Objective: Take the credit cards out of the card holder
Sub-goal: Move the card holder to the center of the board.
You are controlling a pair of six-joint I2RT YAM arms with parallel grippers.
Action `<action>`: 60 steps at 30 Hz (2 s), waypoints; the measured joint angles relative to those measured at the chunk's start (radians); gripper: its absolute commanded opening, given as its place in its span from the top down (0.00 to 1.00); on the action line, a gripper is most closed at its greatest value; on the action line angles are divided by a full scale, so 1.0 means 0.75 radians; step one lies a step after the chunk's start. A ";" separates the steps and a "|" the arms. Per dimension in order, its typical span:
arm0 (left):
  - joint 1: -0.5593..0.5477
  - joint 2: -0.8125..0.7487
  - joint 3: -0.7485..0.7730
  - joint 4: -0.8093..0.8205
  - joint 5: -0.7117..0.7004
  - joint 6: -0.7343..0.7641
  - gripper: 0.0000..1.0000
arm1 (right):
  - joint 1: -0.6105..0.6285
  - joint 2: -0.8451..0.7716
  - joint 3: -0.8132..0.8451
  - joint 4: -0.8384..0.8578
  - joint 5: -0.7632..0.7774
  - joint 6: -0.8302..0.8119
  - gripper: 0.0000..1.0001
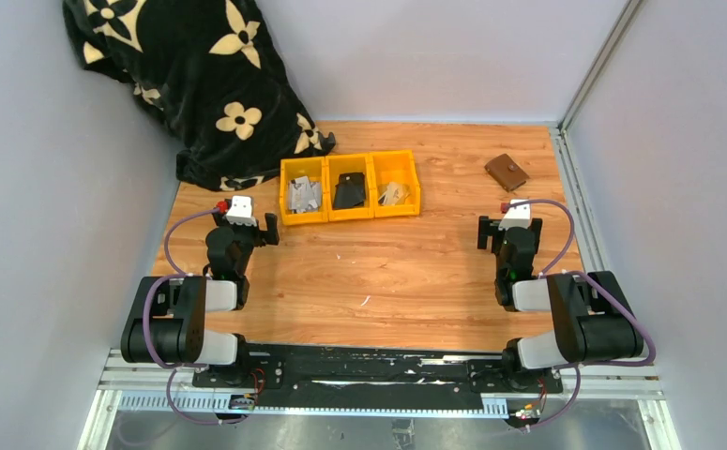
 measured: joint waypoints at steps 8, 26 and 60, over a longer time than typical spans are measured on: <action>0.001 0.000 0.000 0.000 -0.001 0.000 0.00 | 0.000 0.000 0.000 0.000 -0.037 -0.007 0.05; 0.001 -0.307 0.122 -0.419 0.045 0.047 0.00 | -0.022 -0.276 0.341 -0.619 0.100 0.097 0.04; 0.012 -0.459 1.098 -2.072 0.225 0.142 0.00 | -0.274 0.796 1.770 -1.509 -0.246 0.482 0.05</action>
